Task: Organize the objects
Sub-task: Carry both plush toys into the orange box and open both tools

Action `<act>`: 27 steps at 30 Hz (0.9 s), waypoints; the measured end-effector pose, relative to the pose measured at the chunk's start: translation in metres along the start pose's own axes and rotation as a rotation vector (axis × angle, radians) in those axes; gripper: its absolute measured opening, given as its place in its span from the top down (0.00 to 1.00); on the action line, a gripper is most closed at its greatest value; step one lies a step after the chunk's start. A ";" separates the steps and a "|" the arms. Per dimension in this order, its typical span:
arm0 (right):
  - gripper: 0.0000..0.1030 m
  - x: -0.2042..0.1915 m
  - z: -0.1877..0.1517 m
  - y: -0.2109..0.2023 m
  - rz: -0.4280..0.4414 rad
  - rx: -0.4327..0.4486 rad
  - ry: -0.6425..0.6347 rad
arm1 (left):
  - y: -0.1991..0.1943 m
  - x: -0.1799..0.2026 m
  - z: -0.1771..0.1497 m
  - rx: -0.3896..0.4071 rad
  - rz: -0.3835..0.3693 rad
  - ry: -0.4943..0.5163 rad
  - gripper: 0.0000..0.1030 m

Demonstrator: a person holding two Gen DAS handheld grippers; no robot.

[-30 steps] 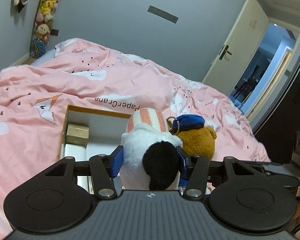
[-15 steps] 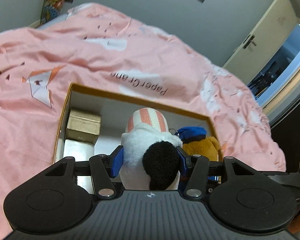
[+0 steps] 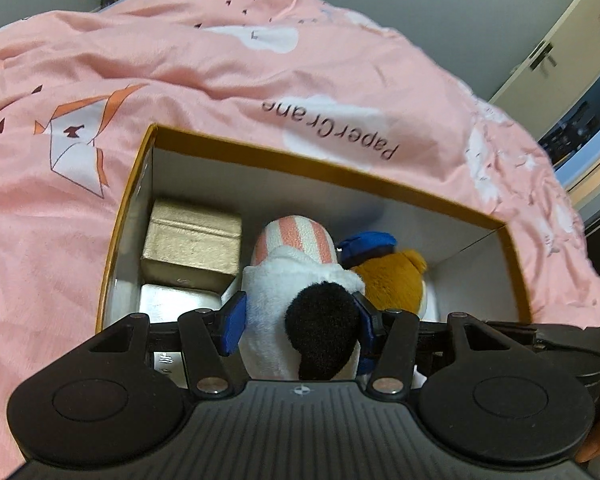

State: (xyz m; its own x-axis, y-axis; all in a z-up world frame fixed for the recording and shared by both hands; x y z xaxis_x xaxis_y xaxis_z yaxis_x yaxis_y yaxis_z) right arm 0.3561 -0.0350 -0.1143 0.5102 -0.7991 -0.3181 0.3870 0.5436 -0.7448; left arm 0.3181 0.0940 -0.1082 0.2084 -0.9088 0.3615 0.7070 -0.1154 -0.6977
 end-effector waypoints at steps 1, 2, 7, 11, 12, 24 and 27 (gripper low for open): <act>0.63 0.000 0.000 0.003 0.002 -0.006 0.002 | 0.002 0.000 -0.001 -0.005 0.011 0.008 0.40; 0.63 0.001 0.000 0.007 0.002 -0.010 -0.001 | 0.004 -0.001 0.000 -0.004 0.020 0.015 0.39; 0.62 -0.001 0.000 0.020 -0.005 -0.011 -0.022 | 0.012 0.000 0.001 -0.025 0.052 0.041 0.38; 0.58 0.001 -0.003 0.028 0.004 -0.022 -0.015 | 0.012 0.001 0.000 -0.027 0.053 0.059 0.37; 0.58 0.001 -0.003 0.026 0.006 -0.017 -0.013 | 0.010 0.001 0.001 -0.024 0.052 0.060 0.37; 0.70 0.002 -0.001 -0.017 0.036 0.063 -0.015 | -0.042 0.018 0.007 0.089 0.003 0.122 0.66; 0.77 0.007 -0.007 -0.011 0.025 0.050 0.003 | -0.030 0.012 0.000 0.059 0.039 0.116 0.73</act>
State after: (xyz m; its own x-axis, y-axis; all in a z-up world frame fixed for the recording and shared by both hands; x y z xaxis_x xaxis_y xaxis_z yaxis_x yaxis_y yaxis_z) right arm 0.3502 -0.0479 -0.1124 0.5180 -0.7858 -0.3378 0.4121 0.5754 -0.7065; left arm 0.2989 0.0870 -0.0829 0.1594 -0.9527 0.2587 0.7392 -0.0585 -0.6710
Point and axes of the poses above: each gripper's, at about its wrist camera, not at the fingertips, and y roughly the way its jaws point, x to its right, z to its top, the point moved 8 cm from there along y, roughly the way its jaws point, and after that the axes turned 10 degrees about x, right-handed, at the moved point
